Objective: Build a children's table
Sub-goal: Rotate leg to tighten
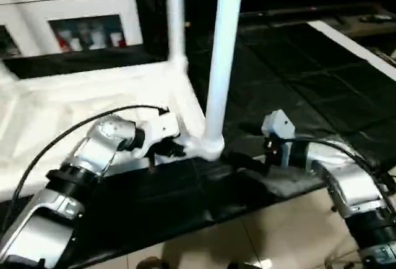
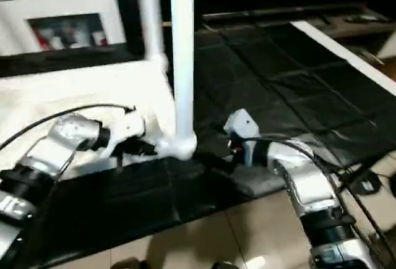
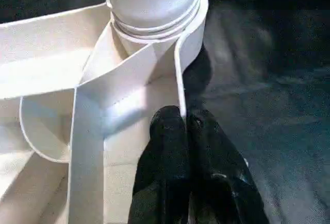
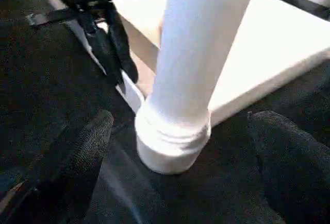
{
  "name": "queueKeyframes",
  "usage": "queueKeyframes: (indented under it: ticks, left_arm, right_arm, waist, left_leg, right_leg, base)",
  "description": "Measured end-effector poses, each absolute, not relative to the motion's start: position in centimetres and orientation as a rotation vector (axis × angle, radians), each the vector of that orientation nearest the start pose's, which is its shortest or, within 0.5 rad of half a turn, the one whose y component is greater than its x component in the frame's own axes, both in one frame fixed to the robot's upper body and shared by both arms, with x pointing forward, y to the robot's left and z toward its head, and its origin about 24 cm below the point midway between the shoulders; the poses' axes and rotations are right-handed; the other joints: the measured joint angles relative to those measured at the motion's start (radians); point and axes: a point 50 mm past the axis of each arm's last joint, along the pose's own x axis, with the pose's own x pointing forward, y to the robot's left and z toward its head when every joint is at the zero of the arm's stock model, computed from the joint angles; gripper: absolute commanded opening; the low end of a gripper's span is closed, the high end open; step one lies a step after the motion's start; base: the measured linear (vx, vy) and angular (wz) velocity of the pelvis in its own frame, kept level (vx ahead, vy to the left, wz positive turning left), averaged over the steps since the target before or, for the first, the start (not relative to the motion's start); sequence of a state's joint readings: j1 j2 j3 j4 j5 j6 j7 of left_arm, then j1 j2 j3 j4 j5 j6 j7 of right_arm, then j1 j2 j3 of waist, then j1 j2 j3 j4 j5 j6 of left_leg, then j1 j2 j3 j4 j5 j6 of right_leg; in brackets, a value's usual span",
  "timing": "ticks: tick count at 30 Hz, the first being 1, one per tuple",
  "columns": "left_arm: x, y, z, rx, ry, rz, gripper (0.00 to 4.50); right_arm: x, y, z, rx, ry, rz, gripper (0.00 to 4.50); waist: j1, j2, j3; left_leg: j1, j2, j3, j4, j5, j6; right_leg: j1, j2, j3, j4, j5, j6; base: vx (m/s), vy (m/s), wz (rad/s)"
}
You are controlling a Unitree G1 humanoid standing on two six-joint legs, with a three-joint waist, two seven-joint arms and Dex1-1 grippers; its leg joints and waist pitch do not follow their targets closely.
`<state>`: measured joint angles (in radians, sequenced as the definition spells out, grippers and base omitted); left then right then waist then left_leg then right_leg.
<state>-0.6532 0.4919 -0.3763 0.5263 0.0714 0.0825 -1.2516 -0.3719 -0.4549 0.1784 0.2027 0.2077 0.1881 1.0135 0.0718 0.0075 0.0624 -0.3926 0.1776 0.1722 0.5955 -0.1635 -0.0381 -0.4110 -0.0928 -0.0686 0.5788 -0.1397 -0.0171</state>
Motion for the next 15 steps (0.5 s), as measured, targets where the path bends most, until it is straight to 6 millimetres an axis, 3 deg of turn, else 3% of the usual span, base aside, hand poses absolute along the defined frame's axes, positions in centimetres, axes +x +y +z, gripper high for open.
queueKeyframes:
  ticks: [6, 10, 15]
  left_arm:
    - [31.1, 14.5, 7.5, 0.678, 0.475, -1.513, 0.0]
    - [30.5, 14.2, 7.6, 0.695, 0.477, -1.584, 0.0]
    - [30.0, 13.8, 7.6, 0.702, 0.477, -1.641, 0.0]
  right_arm:
    - [28.6, -15.0, 7.3, -0.258, 0.254, 1.235, 4.48]
    - [28.3, -14.6, 6.8, -0.259, 0.275, 1.304, 4.48]
    - [28.0, -14.1, 6.3, -0.247, 0.302, 1.383, 3.95]
  waist:
    - [0.017, 0.0, 0.0]
    - [0.02, 0.0, 0.0]
    - [0.02, -0.001, 0.0]
  left_leg:
    - [0.004, 0.0, 0.001, 0.0, 0.0, 0.0]
    - [0.004, 0.0, 0.001, 0.0, 0.0, 0.0]
    - [0.004, 0.0, 0.001, 0.0, 0.0, 0.0]
  right_leg:
    - [0.004, 0.0, 0.001, 0.0, -0.001, 0.002]
    - [0.005, 0.0, 0.001, 0.0, -0.002, 0.002]
    - [0.005, -0.001, 0.001, 0.0, -0.002, 0.003]
  base:
    - [0.0, 0.0, 0.0]
    - [0.0, 0.0, 0.0]
    - [0.0, 0.0, 0.0]
